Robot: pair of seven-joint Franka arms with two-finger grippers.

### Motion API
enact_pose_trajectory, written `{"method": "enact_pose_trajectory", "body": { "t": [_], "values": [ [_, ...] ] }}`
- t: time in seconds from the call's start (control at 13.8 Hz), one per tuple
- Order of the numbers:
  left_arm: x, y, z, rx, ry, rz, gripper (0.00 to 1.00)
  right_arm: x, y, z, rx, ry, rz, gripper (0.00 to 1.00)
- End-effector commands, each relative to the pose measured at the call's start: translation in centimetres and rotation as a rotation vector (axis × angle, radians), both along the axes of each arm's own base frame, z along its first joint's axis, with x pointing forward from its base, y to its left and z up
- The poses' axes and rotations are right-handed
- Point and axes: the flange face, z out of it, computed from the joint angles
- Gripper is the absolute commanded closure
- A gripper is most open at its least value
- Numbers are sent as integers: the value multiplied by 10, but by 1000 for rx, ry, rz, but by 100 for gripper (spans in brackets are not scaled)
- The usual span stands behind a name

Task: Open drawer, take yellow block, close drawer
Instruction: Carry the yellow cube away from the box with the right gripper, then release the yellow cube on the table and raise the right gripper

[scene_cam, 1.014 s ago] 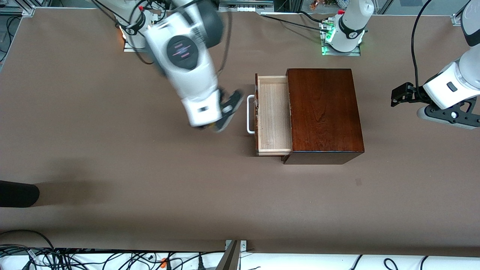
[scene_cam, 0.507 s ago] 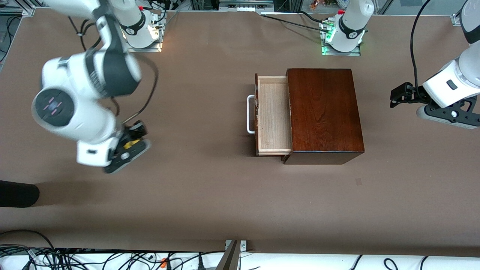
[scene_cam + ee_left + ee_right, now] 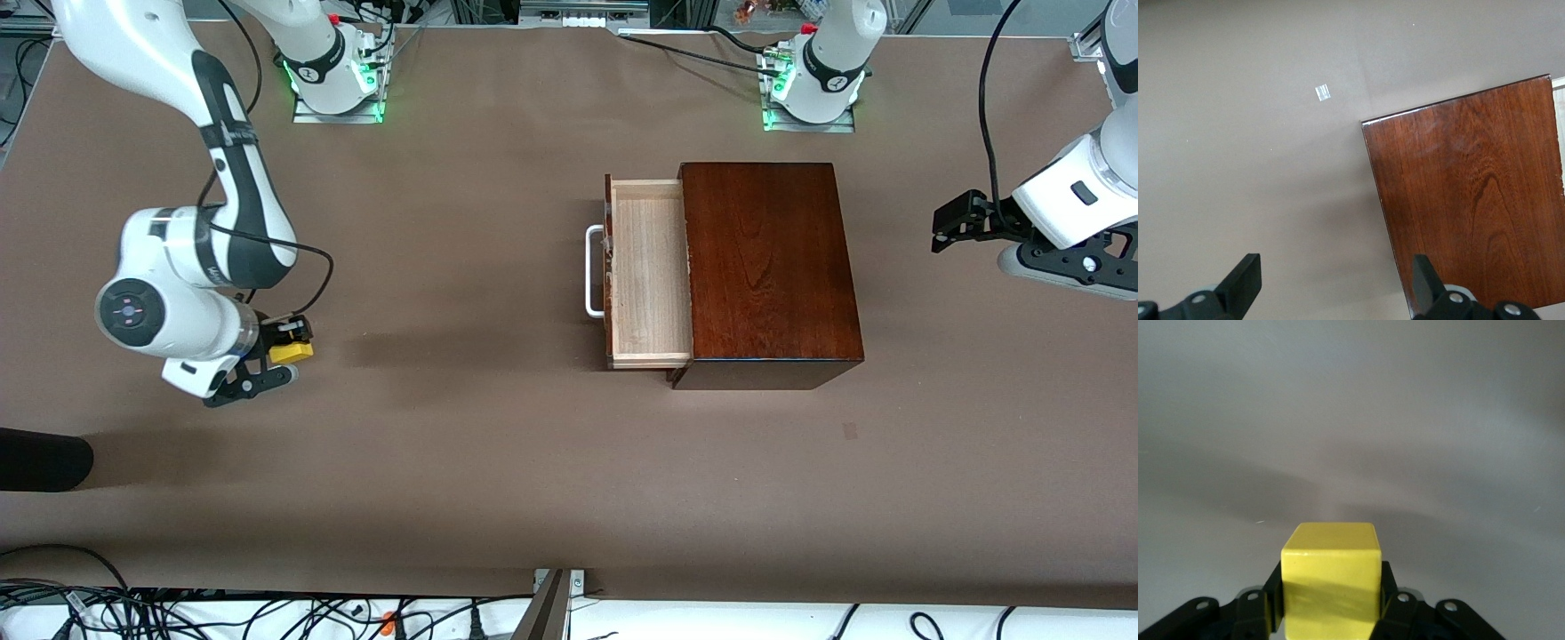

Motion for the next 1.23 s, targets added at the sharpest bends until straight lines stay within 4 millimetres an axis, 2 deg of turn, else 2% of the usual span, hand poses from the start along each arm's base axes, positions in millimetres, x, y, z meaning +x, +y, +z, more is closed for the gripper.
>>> {"method": "enact_pose_trajectory", "body": {
  "t": [0.0, 0.14, 0.22, 0.43, 0.51, 0.58, 0.72, 0.8, 0.87, 1.01, 1.09, 1.16],
  "values": [
    [-4, 4, 9, -23, 6, -20, 0, -25, -12, -28, 7, -23, -120, 100],
    [-4, 4, 10, -23, 4, -21, 0, -25, -7, -64, -12, -52, -198, 100],
    [-6, 2, 11, -22, 7, -24, 0, -24, -6, -75, -15, -66, -220, 100],
    [-9, 10, 15, -21, 9, -24, 0, -28, 4, -81, -13, -56, -236, 93],
    [-9, 12, 14, -23, 10, -21, 0, -28, 4, -81, -13, -52, -230, 64],
    [-9, 12, 14, -23, 10, -21, 0, -28, 4, -82, -12, -50, -219, 1],
    [-9, 11, 14, -22, 12, -24, 0, -26, 3, -75, -6, -60, -202, 0],
    [-10, 11, 15, -22, 12, -24, 0, -23, -5, -66, -2, -71, -216, 0],
    [-10, 11, 14, -21, 15, -24, 0, -18, -11, -47, 7, -96, -227, 0],
    [-10, 11, 14, -22, 15, -25, 0, -17, -10, 18, 29, -116, -229, 0],
    [-12, 7, 14, -22, 18, -30, 0, -17, -2, 59, 47, -133, -214, 0],
    [-11, 6, 14, -22, 17, -30, 0, -19, -4, 94, 59, -150, -216, 0]
  ]
}}
